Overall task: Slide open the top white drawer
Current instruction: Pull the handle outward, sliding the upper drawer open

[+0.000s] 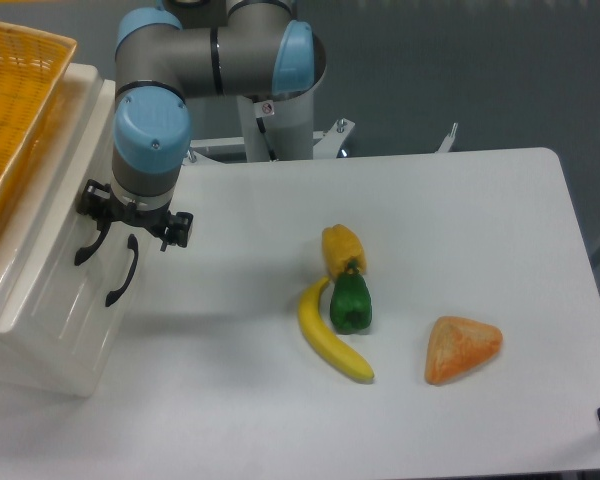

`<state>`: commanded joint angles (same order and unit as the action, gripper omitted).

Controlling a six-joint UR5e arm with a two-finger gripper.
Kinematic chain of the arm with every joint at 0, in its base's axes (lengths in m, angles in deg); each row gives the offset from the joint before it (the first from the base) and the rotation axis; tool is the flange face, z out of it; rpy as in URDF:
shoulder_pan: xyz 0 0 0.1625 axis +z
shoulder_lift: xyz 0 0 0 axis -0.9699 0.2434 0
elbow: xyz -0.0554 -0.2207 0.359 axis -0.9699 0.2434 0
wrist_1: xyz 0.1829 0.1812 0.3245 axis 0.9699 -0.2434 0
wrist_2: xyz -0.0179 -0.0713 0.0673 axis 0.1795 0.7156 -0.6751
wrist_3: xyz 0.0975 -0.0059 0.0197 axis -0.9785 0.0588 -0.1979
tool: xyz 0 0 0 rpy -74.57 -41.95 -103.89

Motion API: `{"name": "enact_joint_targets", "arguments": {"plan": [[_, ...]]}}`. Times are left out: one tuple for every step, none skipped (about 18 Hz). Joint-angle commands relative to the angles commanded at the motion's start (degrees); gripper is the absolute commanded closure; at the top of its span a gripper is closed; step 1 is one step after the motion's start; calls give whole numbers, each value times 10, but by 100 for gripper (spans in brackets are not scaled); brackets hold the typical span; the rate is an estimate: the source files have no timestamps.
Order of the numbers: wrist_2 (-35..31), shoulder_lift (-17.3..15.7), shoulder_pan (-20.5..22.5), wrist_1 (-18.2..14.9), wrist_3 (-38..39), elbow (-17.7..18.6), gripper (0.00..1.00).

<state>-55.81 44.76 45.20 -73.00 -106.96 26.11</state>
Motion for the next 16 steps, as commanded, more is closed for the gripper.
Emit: {"name": "enact_joint_targets", "arguments": {"plan": [[-4,0,3,0,-1,0,0],[-5,0,4,0,-1,0,0],[-5,0,7,-1,-1,0,0],[-6,0,9,-1,-1,0,0],[-6,0,11,-1,-1,0,0],[-6,0,16,-1,-1,0,0],[-6,-1,19,-1,-1,-1,0],[-6,-1,20,-1,-1,-1,0],[-9,-1,22,-1,-1,-2,0],[-13,-3,25,-1,-2,-2,0],[-14,-2,26,-1,-2,-2,0],[-15,-3,32,-1,-3,-2,0],[-15,-3,34,-1,-9,-2,0],[-15,-3,35,-1,-23,-2,0],[-15,-3,40,-1,-32,-2,0],[-15,-3,45,-1,-37,-2,0]]}}
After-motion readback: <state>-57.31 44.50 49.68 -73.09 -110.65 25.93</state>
